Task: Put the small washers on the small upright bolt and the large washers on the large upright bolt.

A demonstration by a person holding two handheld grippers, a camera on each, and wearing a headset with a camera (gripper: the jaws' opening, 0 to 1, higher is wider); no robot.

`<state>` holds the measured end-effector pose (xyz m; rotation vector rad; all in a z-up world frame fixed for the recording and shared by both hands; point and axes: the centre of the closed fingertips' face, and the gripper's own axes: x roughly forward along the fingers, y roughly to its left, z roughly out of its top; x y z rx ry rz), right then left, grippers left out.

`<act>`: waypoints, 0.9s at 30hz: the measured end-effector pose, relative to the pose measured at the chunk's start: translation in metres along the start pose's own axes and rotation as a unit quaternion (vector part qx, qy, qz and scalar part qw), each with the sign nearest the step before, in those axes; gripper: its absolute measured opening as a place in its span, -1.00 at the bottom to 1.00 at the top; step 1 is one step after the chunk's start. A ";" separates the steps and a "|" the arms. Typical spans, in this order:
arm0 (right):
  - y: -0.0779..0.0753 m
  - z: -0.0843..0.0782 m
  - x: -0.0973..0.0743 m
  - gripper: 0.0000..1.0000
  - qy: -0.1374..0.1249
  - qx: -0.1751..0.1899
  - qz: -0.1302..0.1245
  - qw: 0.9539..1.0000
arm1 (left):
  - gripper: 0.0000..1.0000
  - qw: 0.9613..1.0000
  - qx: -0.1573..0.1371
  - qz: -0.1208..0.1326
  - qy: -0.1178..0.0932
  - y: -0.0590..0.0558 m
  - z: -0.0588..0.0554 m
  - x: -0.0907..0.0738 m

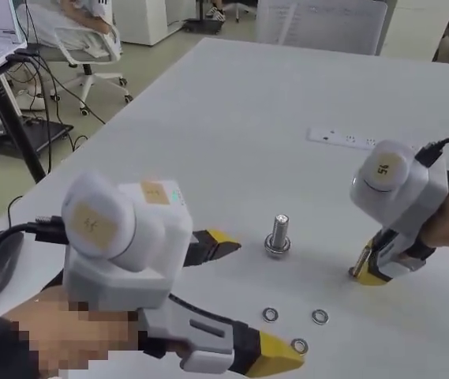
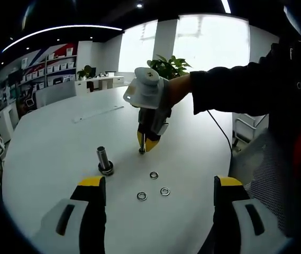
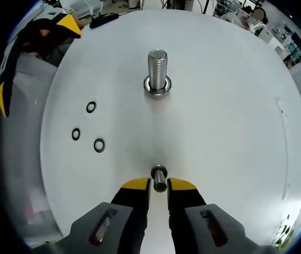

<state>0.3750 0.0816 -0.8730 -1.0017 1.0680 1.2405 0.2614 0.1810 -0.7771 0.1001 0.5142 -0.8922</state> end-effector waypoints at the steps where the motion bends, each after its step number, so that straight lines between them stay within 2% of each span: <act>1: 0.000 0.000 0.000 -0.71 -0.001 0.000 0.001 1.000 | 0.67 1.000 0.000 0.000 0.000 0.000 0.000 0.000; 11: 0.000 -0.009 -0.007 -0.64 -0.003 0.011 -0.005 1.000 | 0.67 1.000 0.002 -0.003 -0.001 -0.002 0.001 0.000; 27: 0.012 -0.023 -0.017 -0.61 -0.005 0.020 -0.012 1.000 | 0.67 1.000 0.007 -0.005 -0.003 -0.004 0.003 0.001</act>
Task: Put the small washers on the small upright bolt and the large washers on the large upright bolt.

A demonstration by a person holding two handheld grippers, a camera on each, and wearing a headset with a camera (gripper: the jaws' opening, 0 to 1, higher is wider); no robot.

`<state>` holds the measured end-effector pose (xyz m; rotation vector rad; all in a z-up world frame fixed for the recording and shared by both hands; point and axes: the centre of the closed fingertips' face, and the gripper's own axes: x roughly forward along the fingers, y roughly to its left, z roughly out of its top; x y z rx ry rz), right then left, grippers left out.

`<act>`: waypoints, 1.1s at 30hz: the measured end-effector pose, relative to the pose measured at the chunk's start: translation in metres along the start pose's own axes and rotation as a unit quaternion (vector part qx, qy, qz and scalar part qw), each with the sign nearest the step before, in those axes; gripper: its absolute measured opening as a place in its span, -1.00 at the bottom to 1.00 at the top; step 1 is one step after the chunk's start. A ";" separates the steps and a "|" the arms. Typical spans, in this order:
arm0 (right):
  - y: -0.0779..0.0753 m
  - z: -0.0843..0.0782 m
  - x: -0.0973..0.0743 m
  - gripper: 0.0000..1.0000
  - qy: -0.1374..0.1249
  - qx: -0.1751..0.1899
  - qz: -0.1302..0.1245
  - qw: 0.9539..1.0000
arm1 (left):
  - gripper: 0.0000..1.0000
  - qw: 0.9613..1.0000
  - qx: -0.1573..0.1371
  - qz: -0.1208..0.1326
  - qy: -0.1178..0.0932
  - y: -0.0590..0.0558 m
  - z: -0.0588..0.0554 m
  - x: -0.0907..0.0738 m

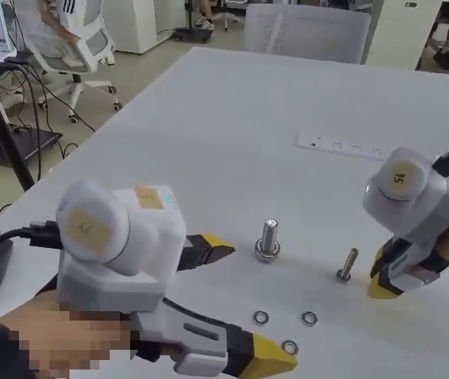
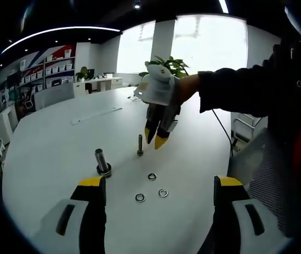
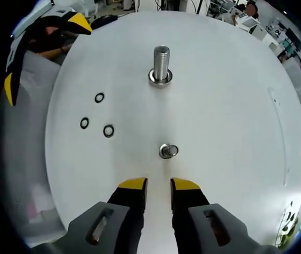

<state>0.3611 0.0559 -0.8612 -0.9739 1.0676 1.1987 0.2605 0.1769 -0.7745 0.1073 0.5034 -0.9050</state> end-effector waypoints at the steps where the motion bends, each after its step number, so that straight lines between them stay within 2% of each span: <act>1: 0.001 -0.001 0.000 -0.61 0.000 0.001 -0.001 1.000 | 0.67 1.000 0.000 0.000 -0.001 0.000 0.000 0.000; 15: 0.028 0.003 -0.005 -0.60 -0.015 -0.003 0.004 1.000 | 0.67 1.000 0.003 -0.001 -0.004 -0.001 0.002 0.000; 19: 0.038 0.011 -0.003 -0.60 -0.025 -0.008 0.013 1.000 | 0.67 1.000 0.006 -0.002 -0.004 -0.003 0.003 0.000; 33: 0.058 0.042 0.008 -0.60 -0.018 -0.056 0.026 0.998 | 0.66 1.000 0.010 -0.003 -0.009 -0.004 0.005 -0.002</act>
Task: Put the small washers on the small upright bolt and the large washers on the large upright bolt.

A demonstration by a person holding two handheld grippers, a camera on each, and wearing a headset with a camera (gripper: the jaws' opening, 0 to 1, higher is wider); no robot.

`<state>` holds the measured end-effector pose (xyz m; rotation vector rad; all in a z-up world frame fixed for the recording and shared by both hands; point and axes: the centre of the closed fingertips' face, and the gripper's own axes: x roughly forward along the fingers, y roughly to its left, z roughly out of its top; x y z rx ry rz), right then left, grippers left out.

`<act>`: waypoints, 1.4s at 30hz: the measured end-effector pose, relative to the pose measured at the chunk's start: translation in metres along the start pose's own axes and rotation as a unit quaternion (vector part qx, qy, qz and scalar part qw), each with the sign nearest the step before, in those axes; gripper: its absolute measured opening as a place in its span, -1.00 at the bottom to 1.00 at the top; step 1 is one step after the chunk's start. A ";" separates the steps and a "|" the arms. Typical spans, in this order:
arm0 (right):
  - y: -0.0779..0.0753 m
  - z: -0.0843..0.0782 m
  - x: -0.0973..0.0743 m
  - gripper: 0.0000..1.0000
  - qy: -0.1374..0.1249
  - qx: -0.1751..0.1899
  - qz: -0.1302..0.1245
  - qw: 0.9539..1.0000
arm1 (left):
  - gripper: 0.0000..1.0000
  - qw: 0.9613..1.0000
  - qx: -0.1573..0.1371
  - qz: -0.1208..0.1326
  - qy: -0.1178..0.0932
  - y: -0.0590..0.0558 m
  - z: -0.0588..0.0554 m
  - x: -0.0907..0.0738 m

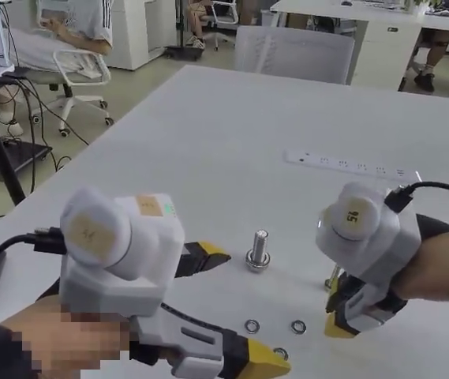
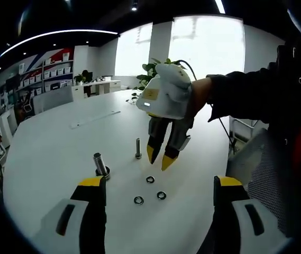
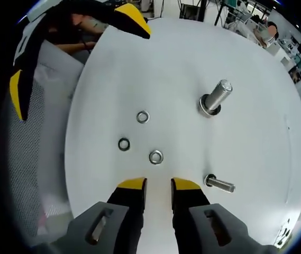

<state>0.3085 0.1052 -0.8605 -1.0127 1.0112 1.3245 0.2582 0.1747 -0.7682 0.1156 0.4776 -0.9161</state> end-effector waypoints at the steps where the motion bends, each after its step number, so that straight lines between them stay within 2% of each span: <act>1: 0.001 0.001 0.000 -0.60 0.000 -0.001 0.001 1.000 | 0.66 1.000 0.000 0.000 -0.001 0.000 0.000 0.000; 10: 0.006 0.014 0.013 -0.60 0.013 -0.026 0.010 1.000 | 0.66 1.000 0.000 0.001 -0.002 0.000 0.000 -0.002; 28: 0.003 0.014 0.025 -0.62 0.022 -0.033 0.012 0.999 | 0.66 1.000 -0.002 0.002 -0.002 0.001 -0.001 -0.003; 36: 0.002 0.014 0.025 -0.65 0.029 -0.047 0.004 0.998 | 0.66 1.000 -0.002 0.003 -0.003 0.001 -0.001 -0.003; 42: 0.004 0.017 0.026 -0.67 0.023 -0.052 0.005 0.998 | 0.66 1.000 -0.003 0.004 -0.005 0.002 0.000 -0.003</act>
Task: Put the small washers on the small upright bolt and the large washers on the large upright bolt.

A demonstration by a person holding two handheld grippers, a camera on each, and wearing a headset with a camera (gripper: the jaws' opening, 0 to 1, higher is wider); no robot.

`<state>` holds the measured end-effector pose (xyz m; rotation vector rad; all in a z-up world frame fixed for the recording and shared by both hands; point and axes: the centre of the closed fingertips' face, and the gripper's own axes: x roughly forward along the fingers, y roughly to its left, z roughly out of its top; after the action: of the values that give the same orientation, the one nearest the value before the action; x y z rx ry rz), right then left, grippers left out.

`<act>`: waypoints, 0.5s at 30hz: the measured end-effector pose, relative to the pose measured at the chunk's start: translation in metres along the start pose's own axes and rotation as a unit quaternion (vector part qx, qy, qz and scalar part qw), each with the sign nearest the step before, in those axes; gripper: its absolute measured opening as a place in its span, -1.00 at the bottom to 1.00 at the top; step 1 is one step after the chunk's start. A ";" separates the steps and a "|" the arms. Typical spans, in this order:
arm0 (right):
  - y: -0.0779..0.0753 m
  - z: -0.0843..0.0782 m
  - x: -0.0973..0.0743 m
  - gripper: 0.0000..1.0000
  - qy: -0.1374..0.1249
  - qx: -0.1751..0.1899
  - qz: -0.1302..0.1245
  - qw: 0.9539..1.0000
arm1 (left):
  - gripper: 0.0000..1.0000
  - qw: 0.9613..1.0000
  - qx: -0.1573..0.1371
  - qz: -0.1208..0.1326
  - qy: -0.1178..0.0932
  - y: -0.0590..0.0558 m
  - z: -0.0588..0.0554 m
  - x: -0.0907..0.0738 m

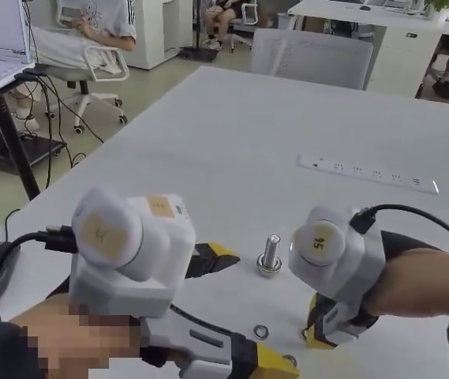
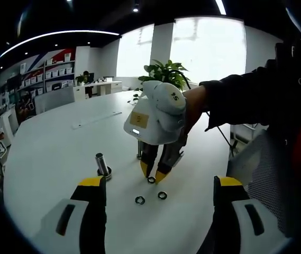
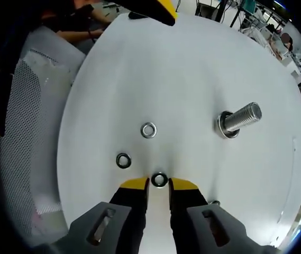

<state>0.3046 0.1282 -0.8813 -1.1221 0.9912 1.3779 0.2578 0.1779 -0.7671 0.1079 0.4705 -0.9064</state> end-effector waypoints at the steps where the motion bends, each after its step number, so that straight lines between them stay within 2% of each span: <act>1: 0.000 0.000 0.000 -0.67 0.000 0.000 0.000 1.000 | 0.66 1.000 0.000 0.000 0.000 0.000 0.000 0.000; 6: 0.002 0.000 -0.001 -0.70 -0.001 -0.017 -0.002 1.000 | 0.66 1.000 -0.001 0.001 -0.003 0.000 0.001 -0.001; 15: 0.001 0.000 -0.001 -0.70 0.001 -0.011 -0.002 1.000 | 0.66 1.000 0.000 0.001 -0.003 0.001 0.002 -0.001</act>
<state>0.3041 0.1282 -0.8804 -1.1409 0.9772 1.3880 0.2587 0.1787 -0.7649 0.1049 0.4652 -0.9046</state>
